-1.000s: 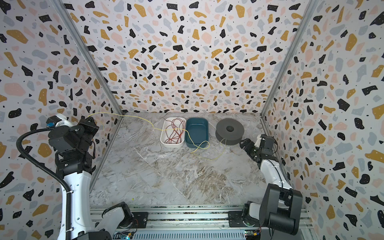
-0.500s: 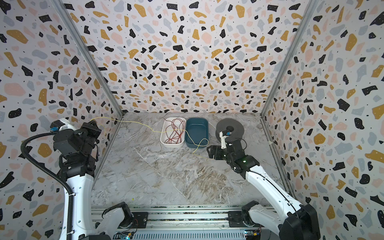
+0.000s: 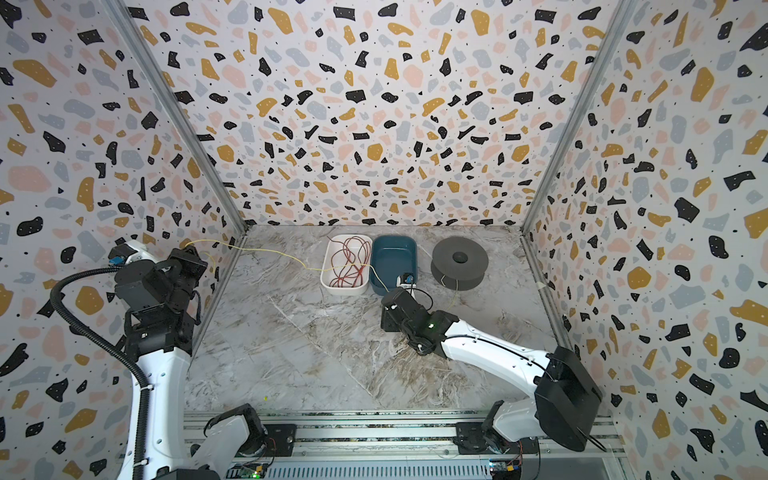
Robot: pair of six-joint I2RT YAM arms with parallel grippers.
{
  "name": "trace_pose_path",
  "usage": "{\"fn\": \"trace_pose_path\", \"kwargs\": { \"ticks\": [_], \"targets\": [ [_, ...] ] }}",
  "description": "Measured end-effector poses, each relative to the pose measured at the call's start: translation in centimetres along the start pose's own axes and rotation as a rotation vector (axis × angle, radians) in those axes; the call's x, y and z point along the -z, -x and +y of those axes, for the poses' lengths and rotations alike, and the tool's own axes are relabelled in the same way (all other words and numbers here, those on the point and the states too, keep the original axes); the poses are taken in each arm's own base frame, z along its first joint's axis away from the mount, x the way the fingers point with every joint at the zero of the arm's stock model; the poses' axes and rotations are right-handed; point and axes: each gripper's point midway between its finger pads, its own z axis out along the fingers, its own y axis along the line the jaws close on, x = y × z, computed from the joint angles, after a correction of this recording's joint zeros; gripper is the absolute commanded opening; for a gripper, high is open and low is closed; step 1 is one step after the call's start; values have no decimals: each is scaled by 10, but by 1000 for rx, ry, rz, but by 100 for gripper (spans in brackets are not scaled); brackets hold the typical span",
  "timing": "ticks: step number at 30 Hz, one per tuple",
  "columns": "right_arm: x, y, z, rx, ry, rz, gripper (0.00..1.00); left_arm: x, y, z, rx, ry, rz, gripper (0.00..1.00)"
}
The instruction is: Wrap the cables
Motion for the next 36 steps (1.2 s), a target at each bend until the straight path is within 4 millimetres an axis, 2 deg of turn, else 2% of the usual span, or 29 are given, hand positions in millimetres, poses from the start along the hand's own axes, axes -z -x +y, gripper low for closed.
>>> {"fn": "trace_pose_path", "kwargs": {
  "ticks": [7,16,21,24,26,32,36],
  "targets": [
    [-17,10,2,-47,-49,-30,55,0,-1,-1,-14,1,0,0],
    [-42,1,-12,-54,-125,-1,45,0,-1,-1,-18,1,0,0],
    [-50,5,-18,-68,-145,-3,31,0,-2,-1,-22,1,2,0],
    [-50,6,-19,-71,-148,-5,27,0,-3,-2,-24,1,3,0],
    [-51,7,-18,-71,-144,-8,27,0,-3,-2,-24,1,3,0],
    [-51,8,-15,-74,-117,2,37,0,-4,-1,-30,3,8,0],
    [-42,13,-8,-83,-76,1,42,0,-4,-1,-32,4,7,0]
  ]
}}
